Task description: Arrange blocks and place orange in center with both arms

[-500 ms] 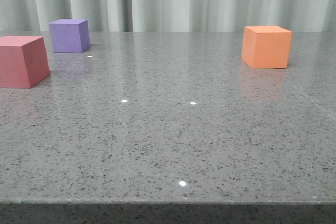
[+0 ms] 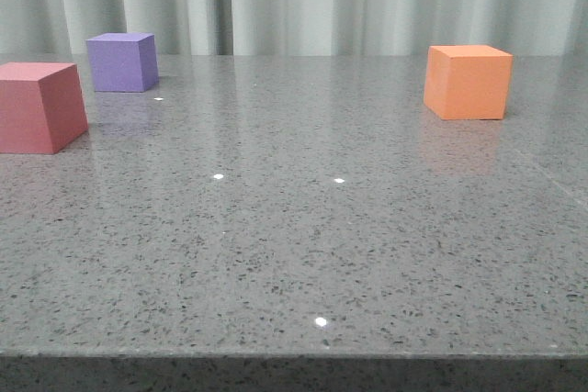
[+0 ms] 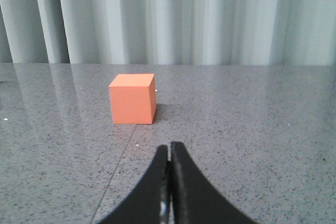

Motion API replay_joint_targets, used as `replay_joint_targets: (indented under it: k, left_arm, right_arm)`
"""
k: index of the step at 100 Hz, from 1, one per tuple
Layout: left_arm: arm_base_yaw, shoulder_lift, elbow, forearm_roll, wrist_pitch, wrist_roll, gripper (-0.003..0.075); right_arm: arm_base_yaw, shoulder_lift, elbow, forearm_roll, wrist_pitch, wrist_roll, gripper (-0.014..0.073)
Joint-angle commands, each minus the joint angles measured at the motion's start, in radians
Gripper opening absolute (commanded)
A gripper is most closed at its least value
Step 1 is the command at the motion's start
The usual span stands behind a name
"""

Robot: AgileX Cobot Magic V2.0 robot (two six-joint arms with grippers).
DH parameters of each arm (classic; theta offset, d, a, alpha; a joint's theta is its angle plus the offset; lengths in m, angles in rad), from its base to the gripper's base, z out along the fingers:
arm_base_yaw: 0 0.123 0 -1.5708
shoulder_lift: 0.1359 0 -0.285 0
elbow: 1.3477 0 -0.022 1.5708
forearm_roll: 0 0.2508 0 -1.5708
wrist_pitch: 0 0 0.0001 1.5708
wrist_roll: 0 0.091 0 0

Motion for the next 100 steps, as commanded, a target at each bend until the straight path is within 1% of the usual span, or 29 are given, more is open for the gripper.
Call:
replay_joint_targets:
  k: [1, 9, 25, 45, 54, 66, 89, 94, 100]
  left_arm:
    - [0.002, -0.03, 0.045, -0.001, -0.08, -0.001, -0.002]
    - [0.002, -0.03, 0.045, -0.001, -0.08, -0.001, -0.002]
    - [0.002, -0.03, 0.045, -0.001, -0.08, -0.001, -0.002]
    - [0.002, -0.03, 0.045, -0.001, -0.08, -0.001, -0.002]
    - [0.002, -0.03, 0.045, -0.001, -0.08, -0.001, -0.002]
    - [0.002, -0.03, 0.045, -0.001, -0.08, -0.001, -0.002]
    - [0.002, -0.03, 0.045, -0.001, -0.08, -0.001, -0.002]
    - [0.002, -0.03, 0.045, -0.001, -0.08, -0.001, -0.002]
    - [0.002, -0.03, 0.045, -0.001, -0.08, -0.001, -0.002]
  right_arm:
    - [-0.006, 0.0, -0.118, 0.041, 0.055, -0.004, -0.0067]
    - [-0.006, 0.026, -0.212, 0.079, 0.188, -0.004, -0.0067]
    - [-0.006, 0.105, -0.413, 0.088, 0.36, -0.004, -0.0067]
    - [-0.006, 0.28, -0.639, 0.088, 0.613, -0.004, -0.0067]
    - [-0.006, 0.371, -0.711, 0.088, 0.719, -0.004, -0.0067]
    - [-0.006, 0.47, -0.766, 0.092, 0.781, -0.004, -0.0067]
    - [-0.006, 0.56, -0.769, 0.102, 0.838, -0.004, -0.0059]
    - [-0.006, 0.569, -0.769, 0.102, 0.853, -0.004, -0.0025]
    - [-0.006, 0.573, -0.769, 0.102, 0.861, -0.004, 0.0065]
